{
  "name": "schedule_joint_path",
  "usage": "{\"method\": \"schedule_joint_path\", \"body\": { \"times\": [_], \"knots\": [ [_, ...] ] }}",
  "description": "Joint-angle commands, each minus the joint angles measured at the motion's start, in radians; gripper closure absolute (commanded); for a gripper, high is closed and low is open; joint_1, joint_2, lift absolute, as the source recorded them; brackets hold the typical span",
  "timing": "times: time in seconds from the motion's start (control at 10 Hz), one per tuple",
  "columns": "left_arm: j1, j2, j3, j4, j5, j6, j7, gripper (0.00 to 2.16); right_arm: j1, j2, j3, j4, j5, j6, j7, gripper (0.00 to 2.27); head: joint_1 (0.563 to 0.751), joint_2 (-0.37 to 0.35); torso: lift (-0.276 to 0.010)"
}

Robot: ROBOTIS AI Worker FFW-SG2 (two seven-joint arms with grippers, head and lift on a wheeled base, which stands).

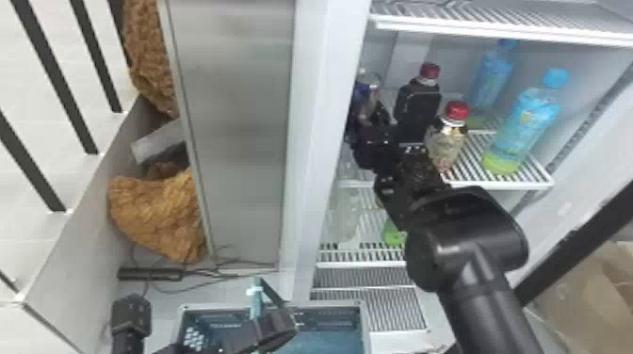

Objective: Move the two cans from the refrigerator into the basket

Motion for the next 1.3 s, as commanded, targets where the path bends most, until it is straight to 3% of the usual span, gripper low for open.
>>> {"method": "schedule_joint_path", "body": {
  "times": [0.0,1.2],
  "knots": [
    [0.002,0.0,0.0,0.0,-0.001,0.002,0.0,1.19,0.05,-0.011,0.0,-0.068,-0.019,0.016,-0.002,1.27,0.695,-0.144,-0.031],
    [0.005,0.0,-0.006,0.0,-0.003,0.002,0.0,1.19,0.497,-0.069,-0.086,-0.618,-0.148,0.166,-0.001,1.27,0.695,-0.188,-0.031]
  ]
}}
